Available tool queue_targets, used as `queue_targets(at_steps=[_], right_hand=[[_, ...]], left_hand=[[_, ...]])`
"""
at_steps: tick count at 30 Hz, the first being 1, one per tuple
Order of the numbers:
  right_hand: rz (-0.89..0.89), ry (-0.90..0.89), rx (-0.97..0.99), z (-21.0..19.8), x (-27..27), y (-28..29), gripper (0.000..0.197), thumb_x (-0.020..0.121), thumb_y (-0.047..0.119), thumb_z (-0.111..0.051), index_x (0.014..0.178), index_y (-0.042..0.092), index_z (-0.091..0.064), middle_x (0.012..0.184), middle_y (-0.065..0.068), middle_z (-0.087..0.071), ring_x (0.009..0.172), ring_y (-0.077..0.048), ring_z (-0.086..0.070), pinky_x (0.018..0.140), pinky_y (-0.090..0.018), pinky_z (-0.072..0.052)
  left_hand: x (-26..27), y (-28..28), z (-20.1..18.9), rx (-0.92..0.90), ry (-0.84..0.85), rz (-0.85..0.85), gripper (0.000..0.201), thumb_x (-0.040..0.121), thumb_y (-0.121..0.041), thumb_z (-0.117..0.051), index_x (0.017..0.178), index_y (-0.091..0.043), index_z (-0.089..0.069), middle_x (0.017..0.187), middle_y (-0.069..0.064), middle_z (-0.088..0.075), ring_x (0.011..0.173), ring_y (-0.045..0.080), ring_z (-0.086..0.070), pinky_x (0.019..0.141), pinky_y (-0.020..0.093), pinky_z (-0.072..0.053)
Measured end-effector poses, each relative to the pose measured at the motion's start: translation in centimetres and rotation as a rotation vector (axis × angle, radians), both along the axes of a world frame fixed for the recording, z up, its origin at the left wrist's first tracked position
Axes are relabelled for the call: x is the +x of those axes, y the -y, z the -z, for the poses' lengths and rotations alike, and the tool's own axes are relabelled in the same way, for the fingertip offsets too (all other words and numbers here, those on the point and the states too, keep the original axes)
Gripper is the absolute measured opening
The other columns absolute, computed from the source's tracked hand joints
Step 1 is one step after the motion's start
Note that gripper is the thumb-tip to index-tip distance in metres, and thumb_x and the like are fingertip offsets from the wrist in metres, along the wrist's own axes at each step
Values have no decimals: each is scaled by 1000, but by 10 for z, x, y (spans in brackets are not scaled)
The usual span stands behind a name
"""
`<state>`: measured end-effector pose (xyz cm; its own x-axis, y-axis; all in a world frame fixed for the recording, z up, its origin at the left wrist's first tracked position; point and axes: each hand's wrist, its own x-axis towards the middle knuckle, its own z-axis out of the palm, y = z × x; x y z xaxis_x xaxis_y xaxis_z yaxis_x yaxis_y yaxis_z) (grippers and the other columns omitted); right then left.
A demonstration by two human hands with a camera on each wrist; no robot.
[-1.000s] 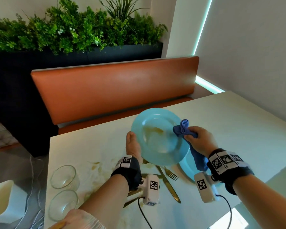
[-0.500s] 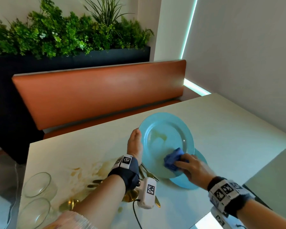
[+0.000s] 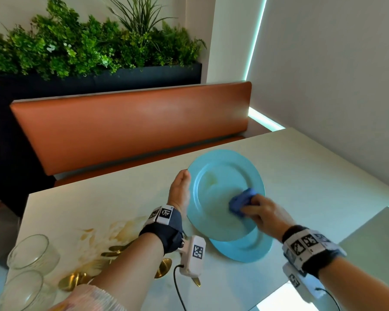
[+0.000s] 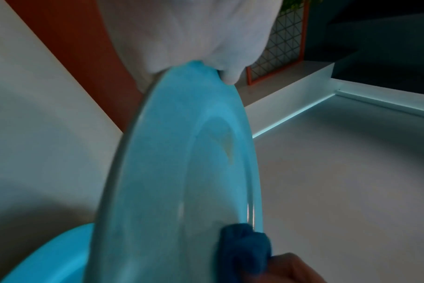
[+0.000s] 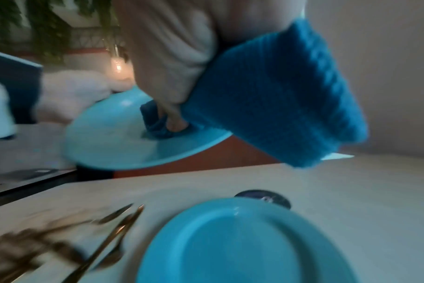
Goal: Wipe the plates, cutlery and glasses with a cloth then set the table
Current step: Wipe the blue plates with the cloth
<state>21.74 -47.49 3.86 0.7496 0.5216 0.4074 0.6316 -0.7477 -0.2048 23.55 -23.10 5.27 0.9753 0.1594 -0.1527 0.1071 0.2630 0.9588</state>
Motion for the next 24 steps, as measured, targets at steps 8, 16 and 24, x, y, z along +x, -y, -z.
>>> queue_targets(at_steps=[8, 16, 24], right_hand=[[-81, 53, 45, 13, -13, -33, 25, 77, 24, -51, 91, 28, -71, 80, -2, -58, 59, -17, -59, 46, -17, -45], [240, 61, 198, -16, 39, -14, 30, 79, 22, -48, 93, 13, -73, 70, -15, -56, 53, -31, -59, 49, -26, -42], [-63, -95, -69, -9, 19, -9, 30, 74, 7, -64, 91, 32, -69, 81, -4, -60, 65, -23, -62, 54, -18, -41]], left_hand=[[6, 10, -6, -6, 16, -4, 27, 98, -34, -42, 84, -22, -61, 103, 12, -59, 96, 24, -53, 100, 53, -41], [12, 10, -10, -34, 17, 30, 29, 103, -29, -35, 86, -22, -57, 94, 10, -58, 86, 24, -54, 82, 39, -46], [21, -9, -14, 9, 74, -1, 29, 103, -28, -34, 87, -24, -58, 105, 13, -59, 96, 25, -55, 96, 50, -45]])
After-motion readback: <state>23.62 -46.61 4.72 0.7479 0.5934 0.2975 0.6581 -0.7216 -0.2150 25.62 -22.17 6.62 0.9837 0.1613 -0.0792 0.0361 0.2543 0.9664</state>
